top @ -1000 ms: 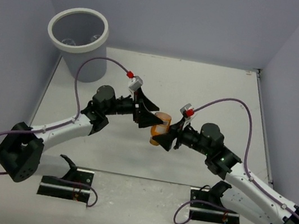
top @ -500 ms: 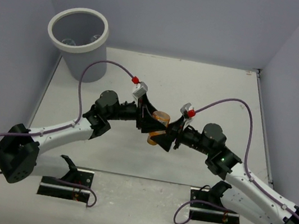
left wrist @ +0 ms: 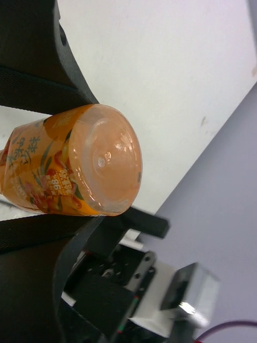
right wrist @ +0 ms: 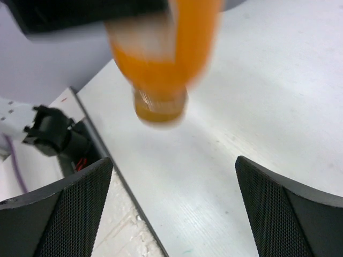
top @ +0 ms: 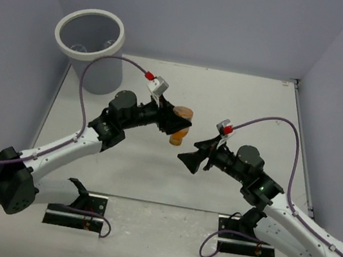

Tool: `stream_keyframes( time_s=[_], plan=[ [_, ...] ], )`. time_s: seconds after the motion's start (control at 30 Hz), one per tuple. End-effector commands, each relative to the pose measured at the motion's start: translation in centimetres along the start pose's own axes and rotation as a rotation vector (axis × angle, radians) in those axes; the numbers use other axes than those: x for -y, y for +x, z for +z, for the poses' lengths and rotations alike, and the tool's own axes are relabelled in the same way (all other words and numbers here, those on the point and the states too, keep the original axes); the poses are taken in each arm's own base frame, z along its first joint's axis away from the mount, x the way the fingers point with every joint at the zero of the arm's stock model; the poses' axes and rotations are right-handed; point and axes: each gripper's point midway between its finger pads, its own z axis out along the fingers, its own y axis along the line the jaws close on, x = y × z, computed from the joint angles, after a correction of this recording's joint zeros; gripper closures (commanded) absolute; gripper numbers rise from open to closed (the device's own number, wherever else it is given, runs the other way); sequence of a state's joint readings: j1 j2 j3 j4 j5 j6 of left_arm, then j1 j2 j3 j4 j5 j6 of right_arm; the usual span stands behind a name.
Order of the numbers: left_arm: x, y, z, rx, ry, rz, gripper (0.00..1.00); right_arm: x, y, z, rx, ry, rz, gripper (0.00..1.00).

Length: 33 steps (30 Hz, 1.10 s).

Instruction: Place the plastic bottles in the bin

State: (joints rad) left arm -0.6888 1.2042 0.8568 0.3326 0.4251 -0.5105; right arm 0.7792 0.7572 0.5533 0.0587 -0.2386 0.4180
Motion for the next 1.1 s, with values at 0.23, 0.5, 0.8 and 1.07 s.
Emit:
stream_keyframes(
  time_s=[0.23, 0.5, 0.8, 1.07],
  plan=[
    [-17.4, -28.3, -12.4, 0.494, -0.835, 0.242, 0.95, 7.3, -2.1, -1.7, 0.049, 0.486, 0.093, 0.01],
    [-32.4, -31.6, -22.7, 0.56, -1.348, 0.179, 0.76, 9.8, -1.7, -1.8, 0.028, 0.623, 0.104, 0.01],
    [-34.2, -32.9, -23.3, 0.467, -1.382, 0.222, 0.0, 10.4, -2.2, -2.8, 0.045, 0.673, 0.12, 0.01],
    [-27.1, -33.2, -20.8, 0.425, -1.131, 0.172, 0.0, 10.7, -1.5, -3.8, 0.033, 0.723, 0.204, 0.01]
  ],
)
